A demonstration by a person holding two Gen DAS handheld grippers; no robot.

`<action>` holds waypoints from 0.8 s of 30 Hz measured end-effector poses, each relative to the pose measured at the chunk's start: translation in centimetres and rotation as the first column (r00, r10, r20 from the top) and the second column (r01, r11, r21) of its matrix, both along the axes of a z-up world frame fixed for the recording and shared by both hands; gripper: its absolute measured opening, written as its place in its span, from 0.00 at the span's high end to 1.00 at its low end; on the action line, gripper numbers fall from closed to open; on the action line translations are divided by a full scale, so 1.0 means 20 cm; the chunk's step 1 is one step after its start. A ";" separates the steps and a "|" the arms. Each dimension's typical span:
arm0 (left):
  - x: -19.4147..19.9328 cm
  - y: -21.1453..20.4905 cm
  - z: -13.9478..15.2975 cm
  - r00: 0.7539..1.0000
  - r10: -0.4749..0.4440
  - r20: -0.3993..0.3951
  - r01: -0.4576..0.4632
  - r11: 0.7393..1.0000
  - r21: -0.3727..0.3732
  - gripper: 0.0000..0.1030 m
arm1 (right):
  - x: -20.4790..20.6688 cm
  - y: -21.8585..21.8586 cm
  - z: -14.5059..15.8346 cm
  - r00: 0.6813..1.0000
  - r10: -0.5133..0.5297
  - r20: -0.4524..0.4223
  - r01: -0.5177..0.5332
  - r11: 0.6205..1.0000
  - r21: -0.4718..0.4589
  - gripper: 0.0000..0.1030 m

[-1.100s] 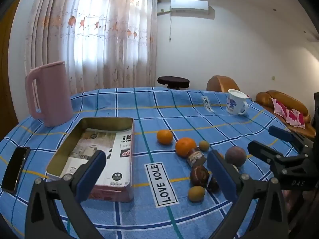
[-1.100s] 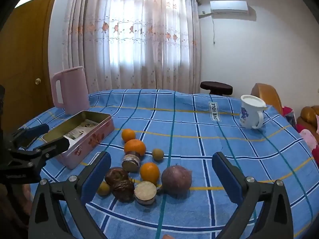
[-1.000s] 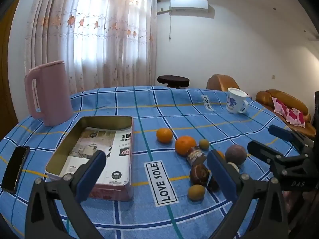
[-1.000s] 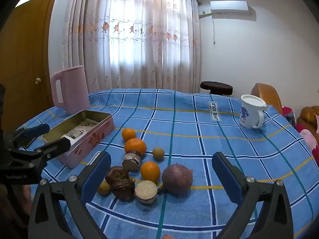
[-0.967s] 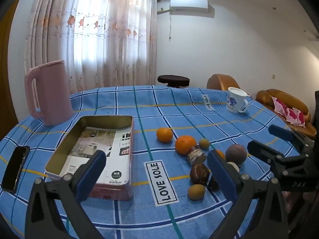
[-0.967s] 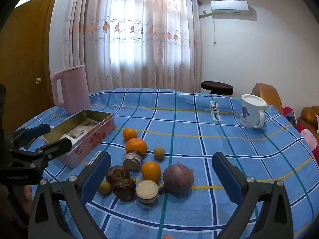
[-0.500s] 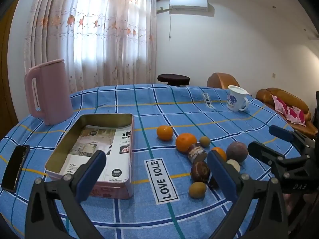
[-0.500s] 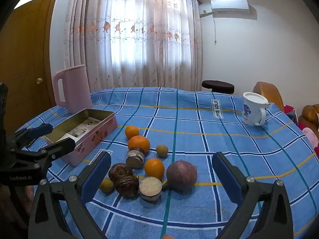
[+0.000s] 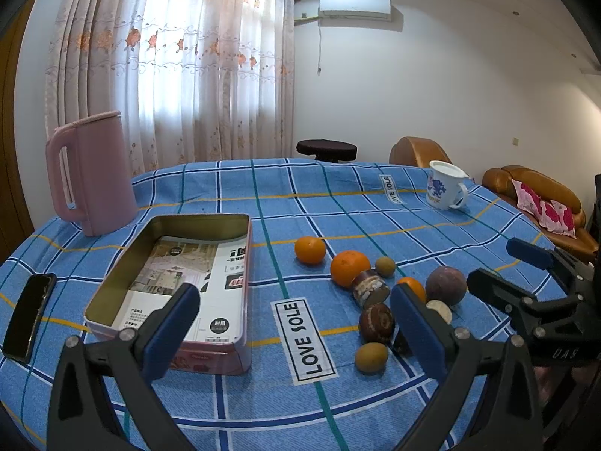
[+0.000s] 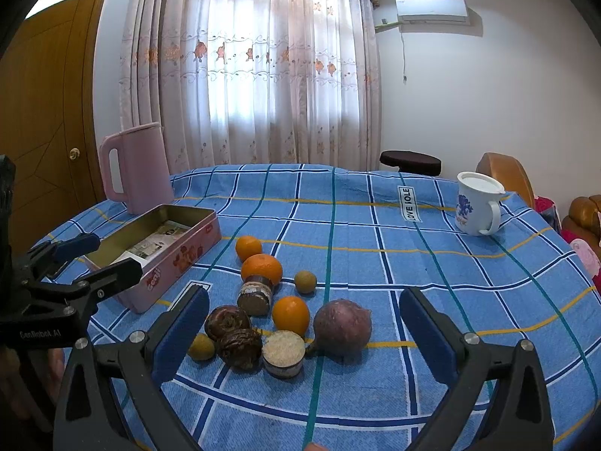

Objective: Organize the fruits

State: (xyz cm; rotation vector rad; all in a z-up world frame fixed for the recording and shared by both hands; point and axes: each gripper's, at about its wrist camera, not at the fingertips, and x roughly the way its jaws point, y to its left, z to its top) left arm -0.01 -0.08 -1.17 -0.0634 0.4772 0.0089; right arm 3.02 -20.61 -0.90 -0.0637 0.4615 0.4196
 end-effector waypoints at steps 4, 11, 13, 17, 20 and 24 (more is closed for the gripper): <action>0.00 0.00 0.00 1.000 0.000 0.001 0.000 1.000 0.001 0.00 | 0.00 0.00 0.00 1.000 -0.002 -0.003 0.002 1.000 0.001 0.01; 0.00 0.00 0.00 1.000 -0.001 0.001 0.001 1.000 0.000 0.00 | 0.00 0.00 -0.01 1.000 0.002 -0.005 -0.002 1.000 0.002 0.01; 0.00 0.00 0.00 1.000 -0.001 0.001 0.001 1.000 0.001 0.00 | 0.00 0.00 -0.02 1.000 0.003 -0.008 -0.003 1.000 0.002 0.01; 0.00 0.00 0.00 1.000 -0.001 0.000 0.001 1.000 0.000 0.00 | 0.00 0.00 -0.02 1.000 0.004 -0.010 -0.004 1.000 0.002 0.01; 0.00 0.00 0.00 1.000 0.000 0.000 0.000 1.000 0.000 0.00 | -0.01 0.01 -0.03 1.000 0.008 -0.013 -0.008 1.000 0.000 0.01; 0.00 0.00 0.00 1.000 0.000 -0.001 0.000 1.000 0.000 0.00 | 0.00 0.01 -0.03 1.000 0.011 -0.016 -0.011 1.000 -0.002 0.01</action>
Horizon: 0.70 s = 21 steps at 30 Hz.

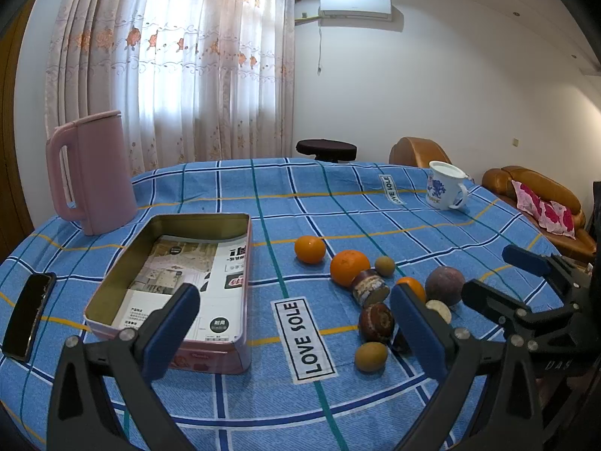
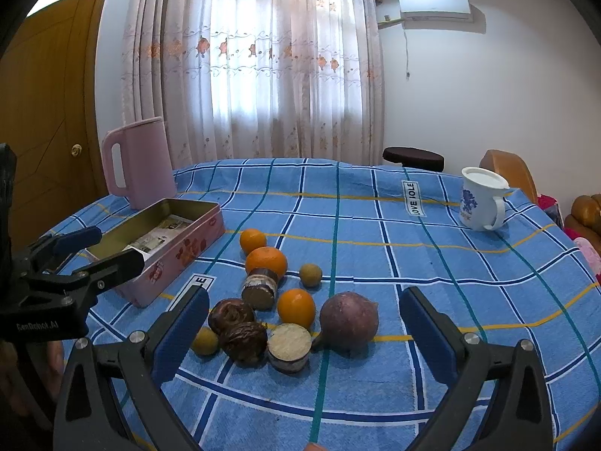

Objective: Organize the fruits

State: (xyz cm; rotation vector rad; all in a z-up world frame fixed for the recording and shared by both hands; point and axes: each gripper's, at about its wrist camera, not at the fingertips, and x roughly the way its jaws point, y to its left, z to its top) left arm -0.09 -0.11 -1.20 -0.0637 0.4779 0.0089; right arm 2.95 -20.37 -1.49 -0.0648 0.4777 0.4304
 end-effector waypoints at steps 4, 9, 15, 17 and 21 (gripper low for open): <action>0.00 0.00 0.00 1.000 0.000 -0.001 0.000 1.000 -0.001 0.00 | 0.00 0.00 0.00 1.000 0.000 -0.001 0.000 1.000 -0.001 0.01; 0.00 -0.01 0.00 1.000 0.000 -0.003 0.000 1.000 -0.002 0.00 | 0.00 0.00 0.00 1.000 0.000 -0.002 0.000 1.000 0.000 0.01; 0.00 -0.02 -0.01 1.000 -0.004 -0.011 0.003 1.000 -0.003 0.00 | 0.00 0.00 -0.01 1.000 -0.002 -0.003 0.002 1.000 0.000 0.01; 0.01 -0.02 -0.02 1.000 -0.007 -0.014 0.007 1.000 -0.005 0.00 | 0.00 0.00 -0.02 1.000 -0.003 -0.004 0.003 1.000 0.001 0.01; 0.02 -0.02 -0.03 1.000 -0.014 -0.024 0.014 1.000 -0.008 0.00 | 0.01 -0.02 -0.03 1.000 -0.015 -0.008 0.015 1.000 0.000 0.01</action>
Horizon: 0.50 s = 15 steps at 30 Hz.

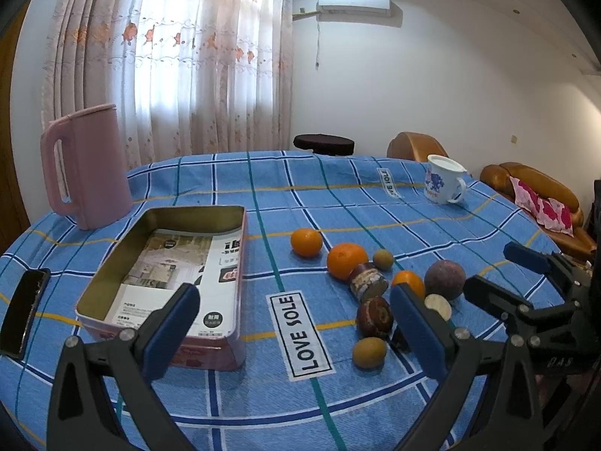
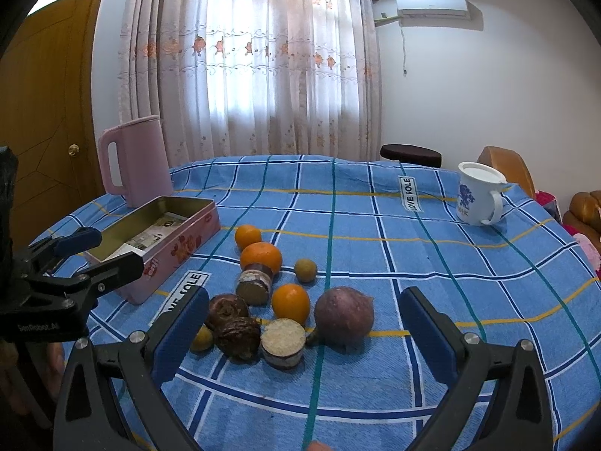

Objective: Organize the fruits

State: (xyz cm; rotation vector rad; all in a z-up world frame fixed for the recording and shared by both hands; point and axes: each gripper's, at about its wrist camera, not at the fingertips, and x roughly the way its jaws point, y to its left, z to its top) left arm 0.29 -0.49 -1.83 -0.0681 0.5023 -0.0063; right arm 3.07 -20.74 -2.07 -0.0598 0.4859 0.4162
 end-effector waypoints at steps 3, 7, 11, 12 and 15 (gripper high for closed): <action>0.01 -0.02 -0.03 1.000 -0.014 -0.018 0.014 1.000 0.002 0.00 | -0.01 -0.03 -0.02 1.000 -0.007 0.002 0.007 1.000 -0.001 0.01; 0.03 -0.07 -0.08 0.998 -0.051 -0.043 0.051 0.999 0.002 0.00 | 0.00 -0.07 -0.06 1.000 -0.017 -0.019 0.017 1.000 -0.005 0.01; 0.06 -0.14 -0.12 0.992 -0.101 -0.069 0.102 0.995 0.014 0.06 | 0.01 -0.08 -0.10 0.999 -0.007 -0.031 0.007 1.000 -0.014 0.02; 0.07 -0.15 -0.13 0.991 -0.111 -0.078 0.112 0.994 0.015 0.10 | 0.01 -0.08 -0.11 1.000 -0.002 -0.031 0.002 1.000 -0.016 0.02; 0.09 -0.17 -0.17 0.984 -0.142 -0.106 0.143 0.990 0.002 0.18 | 0.00 -0.08 -0.12 1.000 0.006 -0.031 -0.007 1.000 -0.025 0.09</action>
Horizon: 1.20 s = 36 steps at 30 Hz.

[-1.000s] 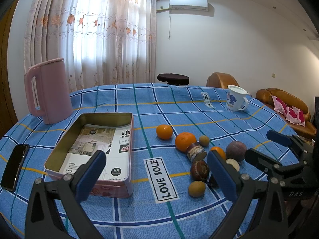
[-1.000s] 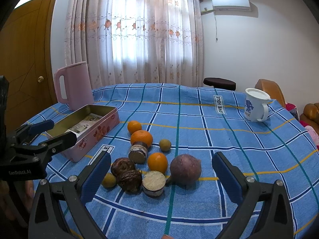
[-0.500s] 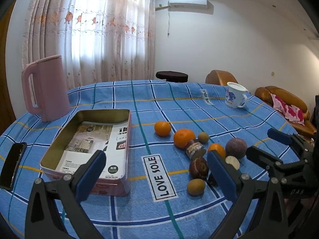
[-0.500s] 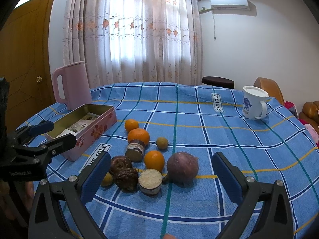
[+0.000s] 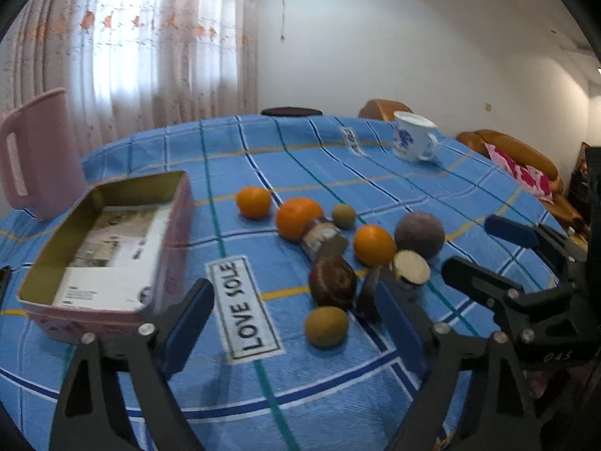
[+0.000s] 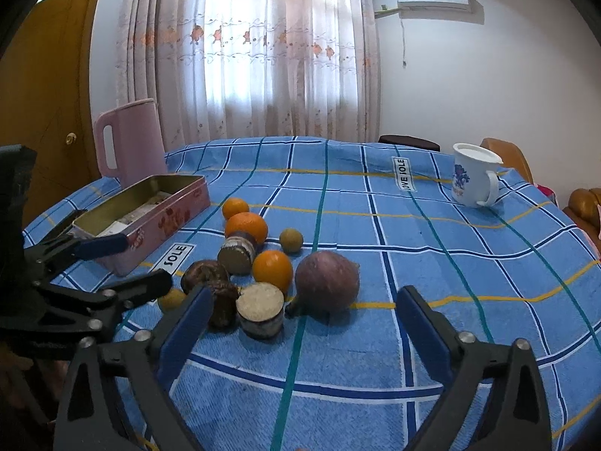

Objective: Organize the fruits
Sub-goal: 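Grasp the brown kiwi with the left tool while the right tool grasps the white-topped jar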

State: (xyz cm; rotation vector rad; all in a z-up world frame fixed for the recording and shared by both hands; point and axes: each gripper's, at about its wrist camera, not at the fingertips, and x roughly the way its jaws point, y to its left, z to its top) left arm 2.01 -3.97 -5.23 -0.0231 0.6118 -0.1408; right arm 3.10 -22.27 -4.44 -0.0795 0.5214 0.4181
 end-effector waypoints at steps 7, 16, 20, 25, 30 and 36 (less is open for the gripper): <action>0.04 -0.02 -0.07 0.997 -0.055 -0.062 0.051 0.997 -0.056 0.30 | 0.00 0.00 -0.02 1.000 0.011 -0.005 -0.011 1.000 0.005 0.12; 0.04 -0.01 -0.12 0.989 -0.107 -0.106 0.094 0.989 -0.116 0.62 | -0.02 0.04 -0.05 0.999 0.046 -0.012 -0.046 0.999 -0.008 0.23; 0.05 -0.05 -0.13 0.985 -0.121 -0.127 0.111 0.990 -0.082 0.64 | -0.02 0.05 -0.06 0.998 0.055 -0.009 -0.055 0.998 -0.005 0.24; 0.05 -0.03 -0.13 0.984 -0.133 -0.117 0.122 0.988 -0.099 0.71 | -0.01 0.06 -0.08 0.998 0.061 -0.031 -0.061 0.998 -0.008 0.36; 0.04 -0.01 -0.12 0.986 -0.138 -0.097 0.126 0.985 -0.120 0.71 | 0.04 0.10 -0.10 0.995 0.070 -0.067 -0.072 0.997 -0.030 0.47; 0.02 0.02 -0.09 0.991 -0.115 -0.062 0.107 0.988 -0.112 0.71 | 0.08 0.16 -0.13 0.988 0.095 -0.118 -0.101 0.994 -0.041 0.53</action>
